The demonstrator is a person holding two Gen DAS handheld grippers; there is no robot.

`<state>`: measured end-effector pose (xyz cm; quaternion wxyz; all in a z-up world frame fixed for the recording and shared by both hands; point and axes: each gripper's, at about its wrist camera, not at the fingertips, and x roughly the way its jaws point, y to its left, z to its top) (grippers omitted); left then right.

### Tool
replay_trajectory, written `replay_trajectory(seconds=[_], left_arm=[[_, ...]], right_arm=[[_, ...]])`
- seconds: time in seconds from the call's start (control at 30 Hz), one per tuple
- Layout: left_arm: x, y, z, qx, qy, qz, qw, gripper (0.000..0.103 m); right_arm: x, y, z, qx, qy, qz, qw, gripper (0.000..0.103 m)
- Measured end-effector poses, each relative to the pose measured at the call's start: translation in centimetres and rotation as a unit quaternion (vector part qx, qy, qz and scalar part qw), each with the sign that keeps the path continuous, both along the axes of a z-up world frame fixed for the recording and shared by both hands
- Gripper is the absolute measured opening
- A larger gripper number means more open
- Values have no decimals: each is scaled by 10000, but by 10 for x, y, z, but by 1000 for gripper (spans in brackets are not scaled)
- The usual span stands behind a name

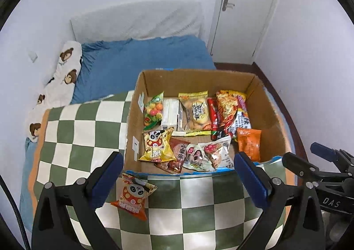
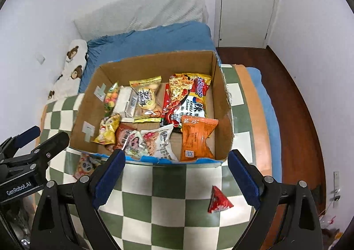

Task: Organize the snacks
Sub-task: 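Lift both grippers out of the box toward the last snacks, then grasp the red-white panda bag with the left gripper while the right grasps the red triangular packet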

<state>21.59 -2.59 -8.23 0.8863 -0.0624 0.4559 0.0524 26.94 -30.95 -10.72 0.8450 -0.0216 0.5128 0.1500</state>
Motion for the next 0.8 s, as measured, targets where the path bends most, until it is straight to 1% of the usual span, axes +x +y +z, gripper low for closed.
replay_trajectory(seconds=[0.13, 0.27, 0.37, 0.53, 0.63, 0.73, 0.8], left_arm=[[-17, -4, 19, 52, -235, 6, 9997, 102], [-27, -6, 29, 24, -330, -25, 9994, 102], [-32, -8, 32, 47, -357, -18, 9994, 102], [-41, -6, 28, -68, -294, 45, 9995, 102], [-46, -1, 16, -44, -192, 163, 9997, 102], [-49, 12, -9, -76, 59, 385, 9992, 102], [-51, 23, -31, -62, 288, 574, 9979, 102]], right_arm=[[-15, -3, 18, 85, -150, 31, 9998, 96], [-29, -5, 35, 190, -280, 58, 9994, 96], [-37, -7, 44, 276, -322, 90, 9991, 96], [-47, -16, 48, 440, -302, 32, 9986, 96], [-44, -34, 35, 451, -161, -212, 9986, 98], [-34, -58, 3, 388, 170, -566, 9975, 98], [-25, -72, -29, 234, 483, -774, 9956, 98]])
